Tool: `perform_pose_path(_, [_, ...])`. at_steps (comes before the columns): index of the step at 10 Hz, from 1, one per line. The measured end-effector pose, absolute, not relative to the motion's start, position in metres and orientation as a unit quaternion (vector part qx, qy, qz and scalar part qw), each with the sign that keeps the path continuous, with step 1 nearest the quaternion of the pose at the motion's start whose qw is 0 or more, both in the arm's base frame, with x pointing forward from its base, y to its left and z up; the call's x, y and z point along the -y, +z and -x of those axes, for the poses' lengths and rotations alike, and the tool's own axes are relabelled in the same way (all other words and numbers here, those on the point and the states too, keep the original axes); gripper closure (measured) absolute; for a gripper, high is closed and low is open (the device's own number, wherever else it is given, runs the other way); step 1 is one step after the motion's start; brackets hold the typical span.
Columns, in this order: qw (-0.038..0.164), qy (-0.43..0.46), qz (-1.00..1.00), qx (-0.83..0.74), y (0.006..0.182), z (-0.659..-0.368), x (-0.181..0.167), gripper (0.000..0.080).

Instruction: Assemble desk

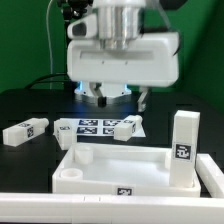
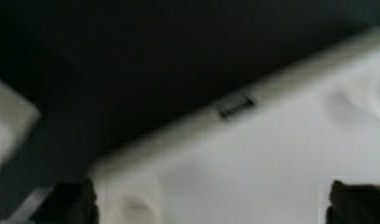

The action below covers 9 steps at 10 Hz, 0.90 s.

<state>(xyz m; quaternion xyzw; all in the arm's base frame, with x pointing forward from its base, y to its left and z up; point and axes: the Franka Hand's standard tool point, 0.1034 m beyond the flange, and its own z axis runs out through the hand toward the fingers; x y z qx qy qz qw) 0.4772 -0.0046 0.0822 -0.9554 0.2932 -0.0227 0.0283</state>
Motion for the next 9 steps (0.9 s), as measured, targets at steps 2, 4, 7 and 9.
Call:
perform_pose_path(2, [0.025, -0.016, 0.954, -0.300, 0.063, -0.458, 0.010, 0.0151])
perform_pose_path(4, [0.026, -0.015, 0.954, -0.298, 0.064, -0.460, 0.009, 0.0151])
perform_pose_path(7, [0.027, 0.004, 0.956, -0.291, 0.062, -0.456, 0.009, 0.0151])
perform_pose_path(9, [0.034, 0.082, 0.954, -0.286, 0.047, -0.428, 0.011, 0.0151])
